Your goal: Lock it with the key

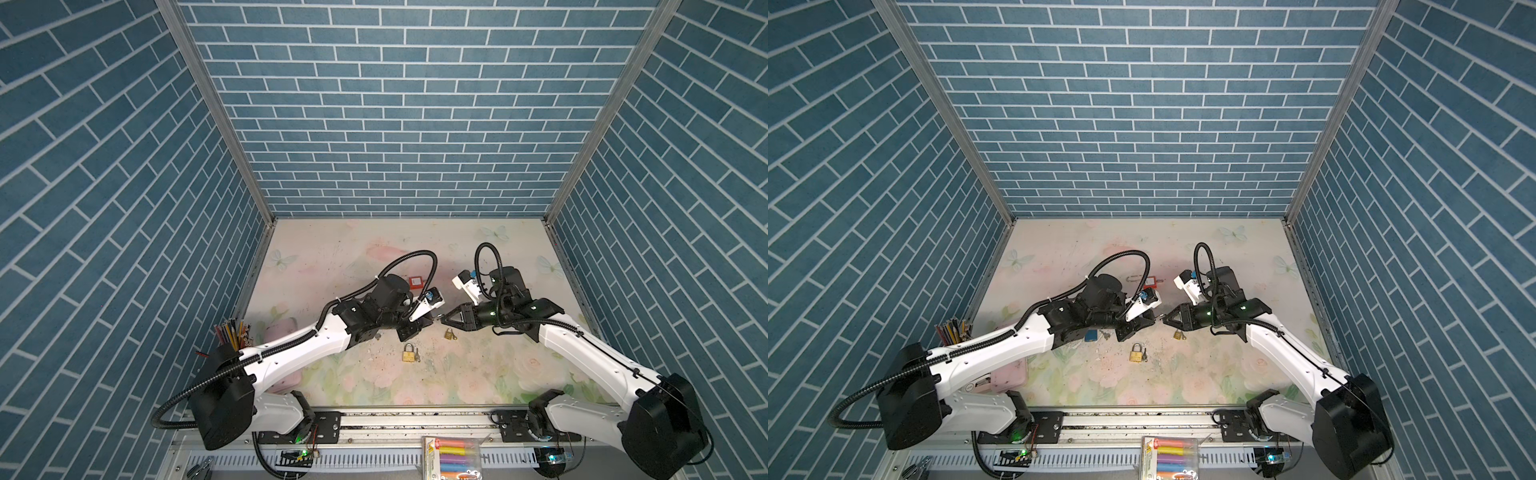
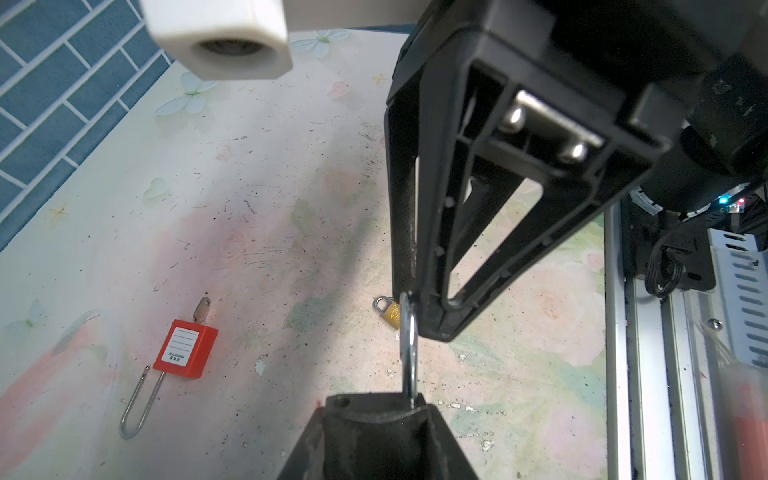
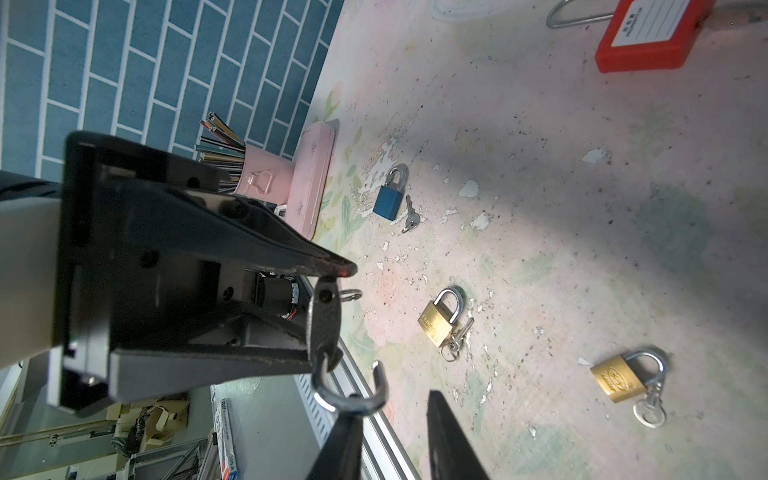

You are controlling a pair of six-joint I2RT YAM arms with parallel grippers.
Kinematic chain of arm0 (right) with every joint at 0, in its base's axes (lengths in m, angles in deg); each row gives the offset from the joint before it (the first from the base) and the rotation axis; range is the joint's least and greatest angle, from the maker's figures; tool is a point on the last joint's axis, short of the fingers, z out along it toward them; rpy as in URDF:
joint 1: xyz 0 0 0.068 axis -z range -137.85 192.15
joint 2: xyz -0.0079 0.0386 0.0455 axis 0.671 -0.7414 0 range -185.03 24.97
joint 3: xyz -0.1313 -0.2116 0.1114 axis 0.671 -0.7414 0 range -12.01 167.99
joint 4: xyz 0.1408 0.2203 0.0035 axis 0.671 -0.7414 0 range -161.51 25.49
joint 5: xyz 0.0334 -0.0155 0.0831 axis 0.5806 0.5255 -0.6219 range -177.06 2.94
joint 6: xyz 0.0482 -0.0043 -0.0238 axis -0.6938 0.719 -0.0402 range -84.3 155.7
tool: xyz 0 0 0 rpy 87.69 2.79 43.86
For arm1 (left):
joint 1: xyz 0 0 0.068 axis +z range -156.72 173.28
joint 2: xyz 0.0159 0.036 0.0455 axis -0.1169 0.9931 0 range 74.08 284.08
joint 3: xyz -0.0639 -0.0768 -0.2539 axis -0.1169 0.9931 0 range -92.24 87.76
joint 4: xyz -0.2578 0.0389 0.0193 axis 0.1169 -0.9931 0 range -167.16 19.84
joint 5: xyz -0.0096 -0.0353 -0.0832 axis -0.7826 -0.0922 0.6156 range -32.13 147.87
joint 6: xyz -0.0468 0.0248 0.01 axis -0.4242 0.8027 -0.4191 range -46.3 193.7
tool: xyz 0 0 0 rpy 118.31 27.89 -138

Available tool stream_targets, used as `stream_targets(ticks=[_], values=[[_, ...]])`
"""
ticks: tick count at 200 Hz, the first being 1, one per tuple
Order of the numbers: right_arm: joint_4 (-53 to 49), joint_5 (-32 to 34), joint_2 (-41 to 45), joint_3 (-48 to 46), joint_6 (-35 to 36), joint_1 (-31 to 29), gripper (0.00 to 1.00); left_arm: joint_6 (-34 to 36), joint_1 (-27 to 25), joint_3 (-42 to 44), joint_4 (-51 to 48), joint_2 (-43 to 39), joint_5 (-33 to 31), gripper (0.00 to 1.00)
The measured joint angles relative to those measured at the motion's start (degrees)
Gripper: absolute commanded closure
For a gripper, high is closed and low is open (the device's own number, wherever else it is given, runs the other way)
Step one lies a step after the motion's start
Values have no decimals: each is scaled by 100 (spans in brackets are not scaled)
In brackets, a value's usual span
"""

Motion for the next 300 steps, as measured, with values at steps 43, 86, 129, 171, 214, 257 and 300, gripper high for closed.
stream_targets(ticks=[43,86,129,171,214,257,300], values=[[-11,225,-188,275,11,17,69,70,0,-26,-59,0,127,100],[17,334,-177,393,-42,146,66,278,0,-24,-146,0,168,100],[-79,173,70,391,-299,339,64,1021,0,190,-13,-52,387,100],[-57,-348,293,363,-619,341,61,1427,0,372,81,-90,389,100],[-76,-472,262,175,-649,297,58,1469,0,369,291,-90,280,100],[-42,-509,0,142,-682,101,62,1432,0,369,341,-90,205,100],[81,-514,-90,142,-785,2,74,1379,0,369,448,-90,138,100]])
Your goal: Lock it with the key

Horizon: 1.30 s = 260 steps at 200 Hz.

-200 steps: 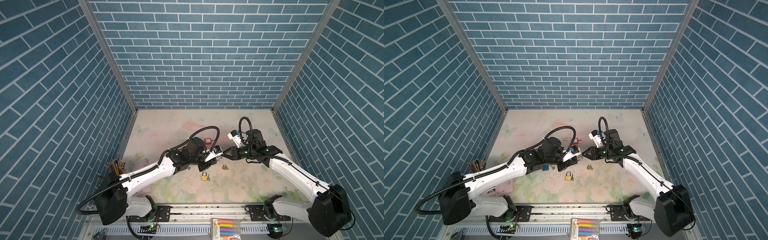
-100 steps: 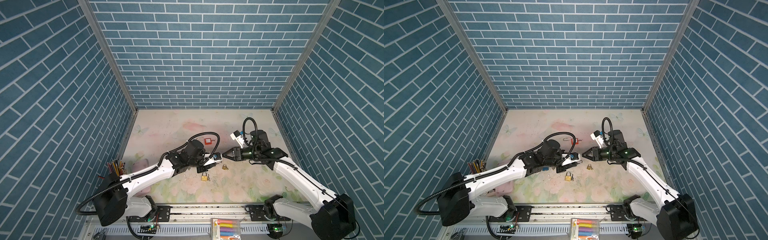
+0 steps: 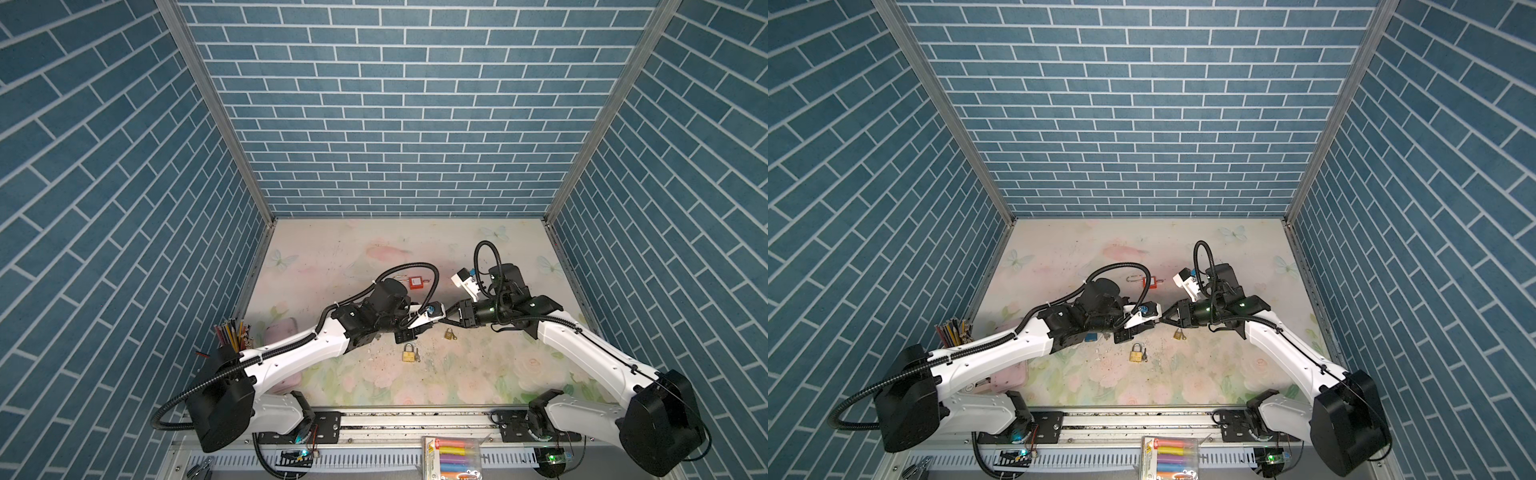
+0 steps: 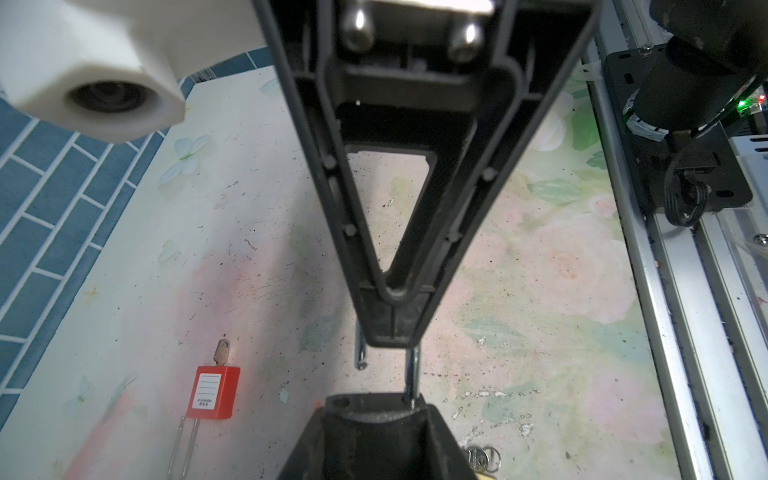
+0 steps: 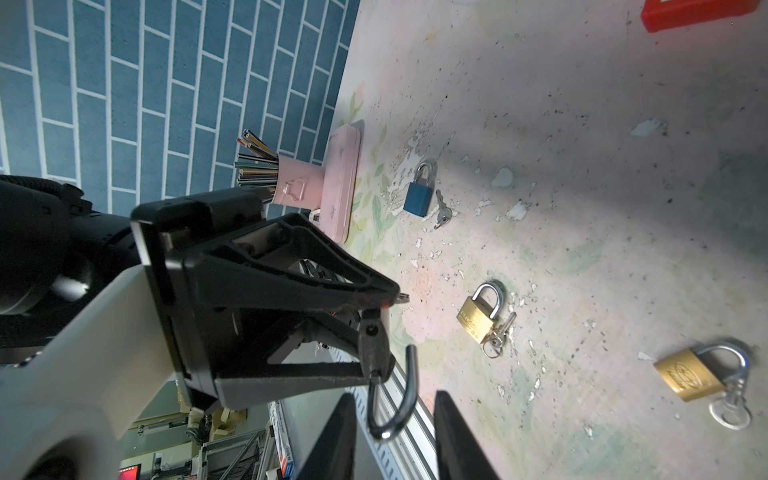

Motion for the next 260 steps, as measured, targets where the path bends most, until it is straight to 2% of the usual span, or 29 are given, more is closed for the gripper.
stream_targets(ticks=[19,108,260], values=[[28,22,0,0,-7,0,82,-11,0,0,9,0,0,100],[192,22,0,0,-61,-26,100,-31,9,0,-2,-2,-17,100],[656,-457,-190,-254,157,-42,100,-157,37,0,-153,9,92,100]])
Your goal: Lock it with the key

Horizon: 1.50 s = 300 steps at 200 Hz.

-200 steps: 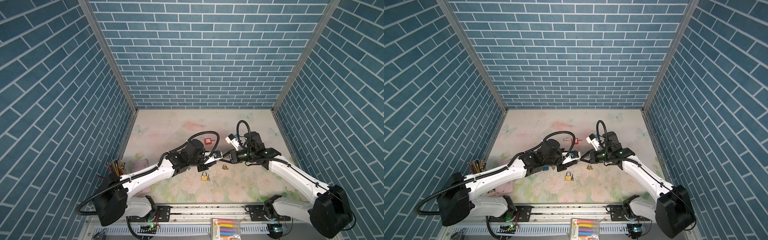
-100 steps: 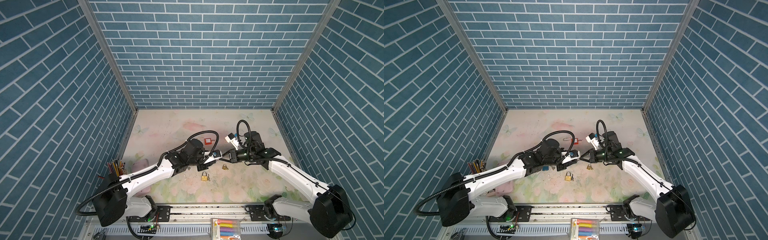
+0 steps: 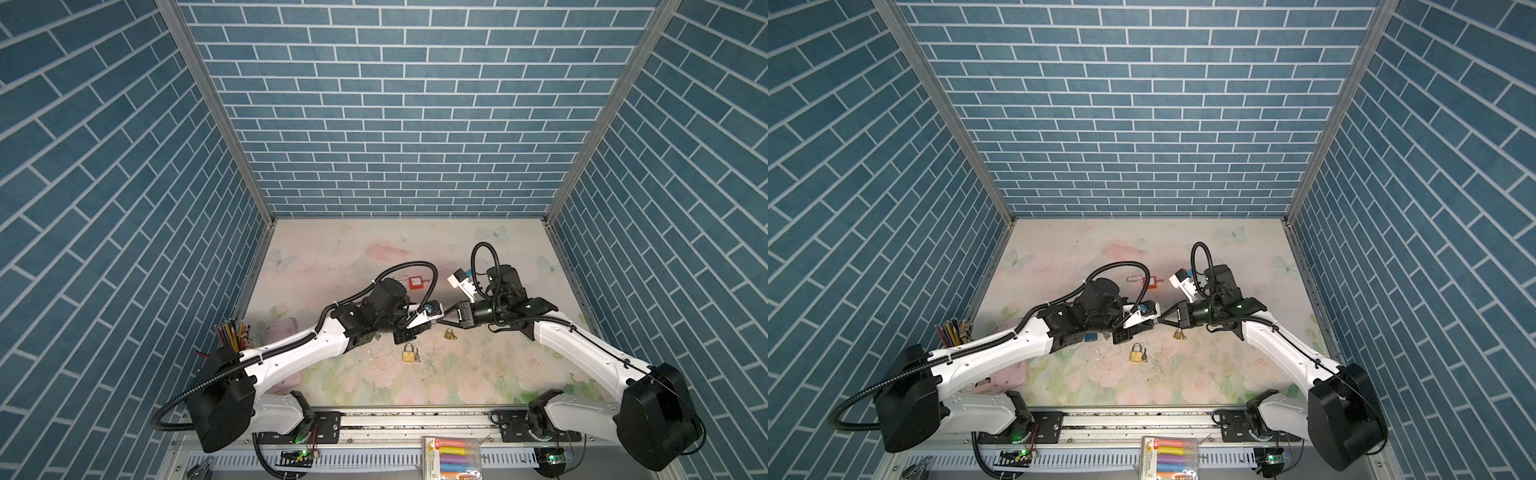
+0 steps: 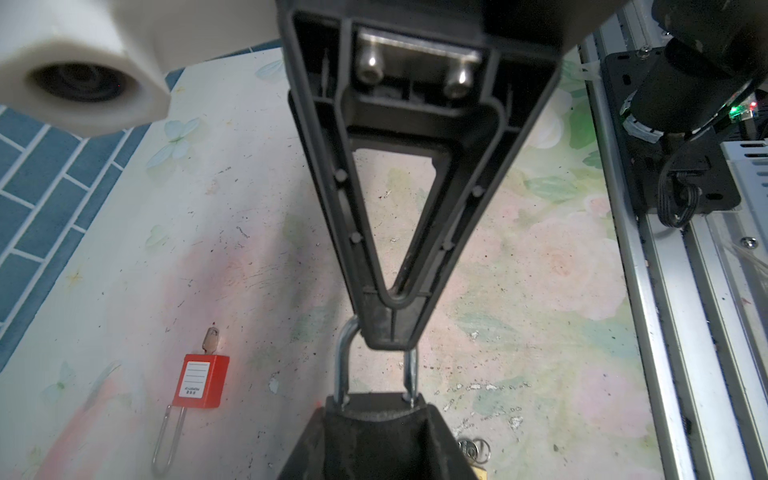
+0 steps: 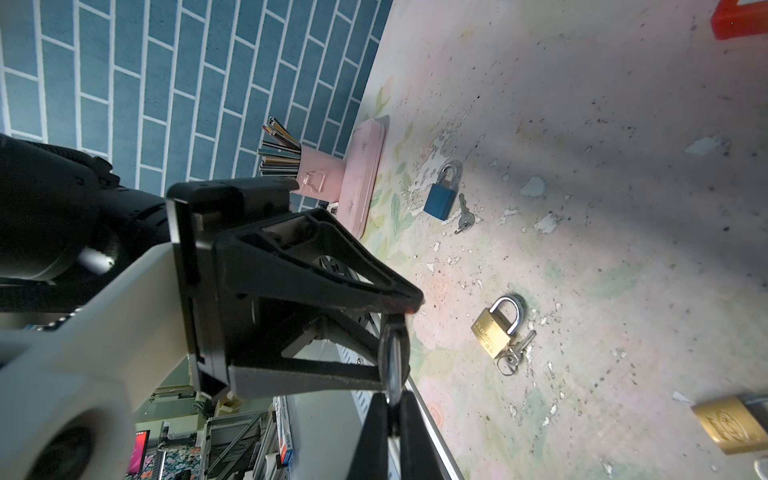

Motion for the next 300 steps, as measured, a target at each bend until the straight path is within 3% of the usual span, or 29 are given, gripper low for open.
stream_targets(ticks=[135,300], values=[[570,-83,-525,-79,-13,-11,100,-424,76,-332,-428,372,-160,100],[1379,-310,-1008,-181,-304,-22,100,-428,114,-459,-485,531,-326,100]])
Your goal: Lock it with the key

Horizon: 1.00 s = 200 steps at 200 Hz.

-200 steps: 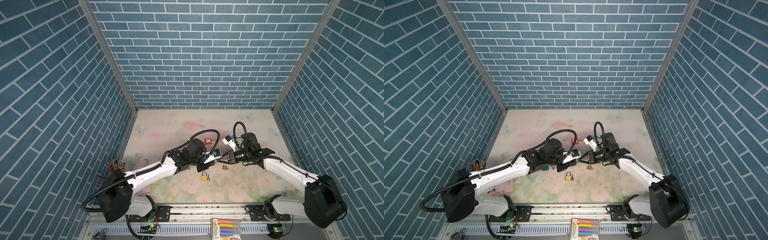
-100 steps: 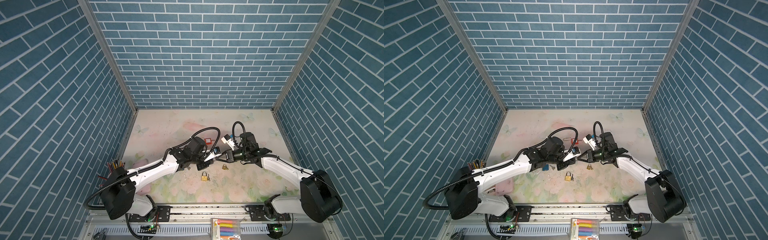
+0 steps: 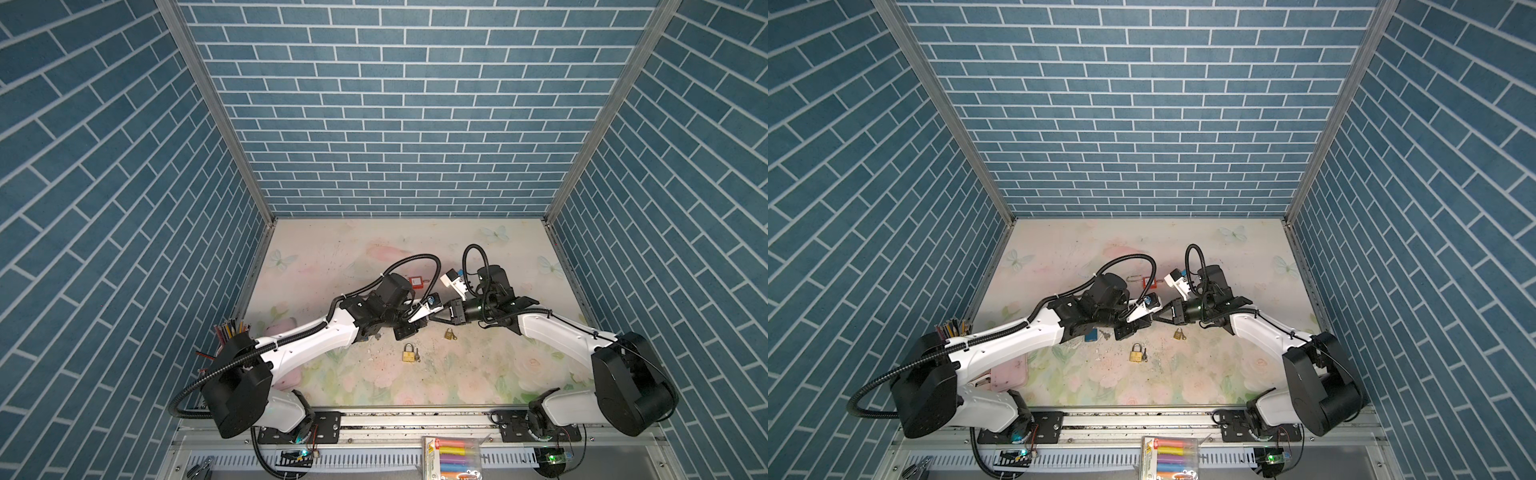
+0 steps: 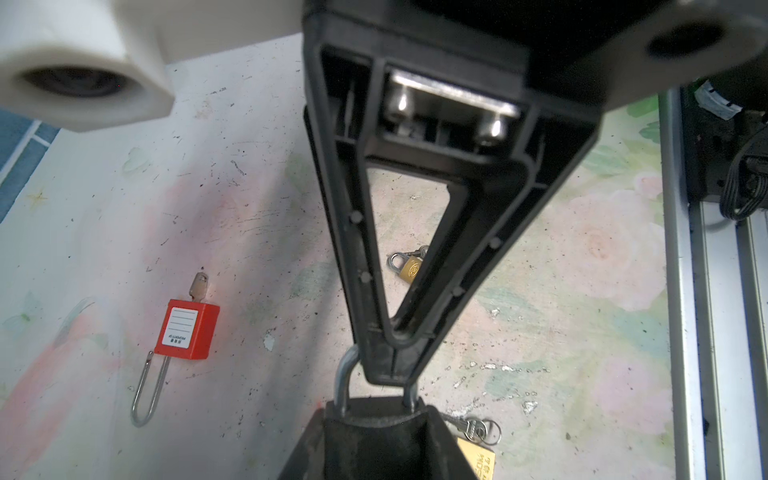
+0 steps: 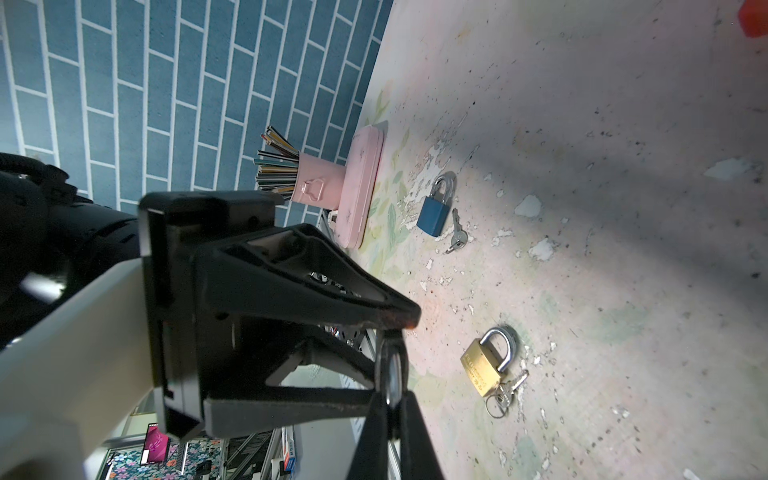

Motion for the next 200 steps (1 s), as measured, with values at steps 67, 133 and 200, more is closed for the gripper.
stream_targets(ticks=[67,133,200], values=[[-225,116,-20,190,55,0,100,-72,7,2,81,0,-129,100],[-1816,476,575,883,592,378,62,-645,-83,697,1565,-492,-389,100],[-1464,1158,2557,1034,837,699,53,-2533,-83,1106,2081,-975,-1064,100]])
